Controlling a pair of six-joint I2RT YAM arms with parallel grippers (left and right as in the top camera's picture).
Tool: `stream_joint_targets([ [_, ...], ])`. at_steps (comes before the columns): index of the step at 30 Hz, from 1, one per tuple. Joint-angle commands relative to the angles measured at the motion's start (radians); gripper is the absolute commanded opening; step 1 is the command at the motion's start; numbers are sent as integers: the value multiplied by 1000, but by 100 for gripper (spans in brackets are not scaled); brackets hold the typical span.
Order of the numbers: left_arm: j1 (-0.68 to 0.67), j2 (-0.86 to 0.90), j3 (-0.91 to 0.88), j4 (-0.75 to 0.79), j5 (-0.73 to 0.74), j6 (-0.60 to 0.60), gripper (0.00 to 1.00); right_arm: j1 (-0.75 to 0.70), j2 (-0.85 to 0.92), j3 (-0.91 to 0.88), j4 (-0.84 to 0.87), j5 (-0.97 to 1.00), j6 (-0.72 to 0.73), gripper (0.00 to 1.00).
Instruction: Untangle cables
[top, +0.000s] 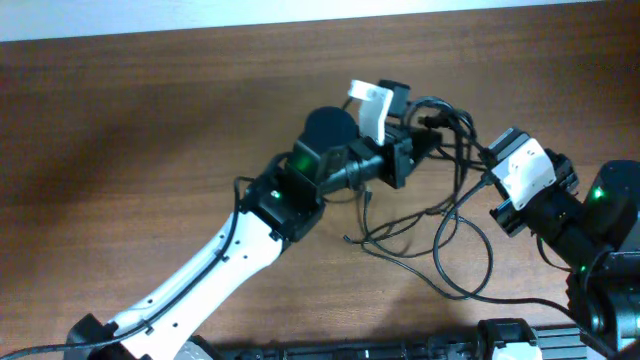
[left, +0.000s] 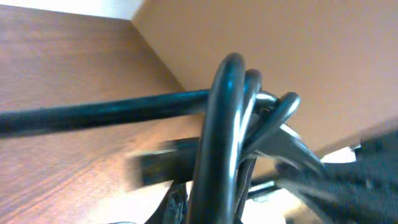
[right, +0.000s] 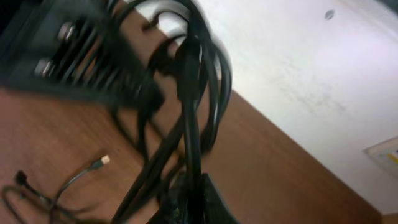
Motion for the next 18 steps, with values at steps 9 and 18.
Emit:
stream_joint_targets([
  [9,125,-4,7,6,2,-108,0,-1,-6,13,-21,90,1,19],
  [18,114,-4,7,-1,76,-99,0,-1,-6,13,-8,-114,0,54],
])
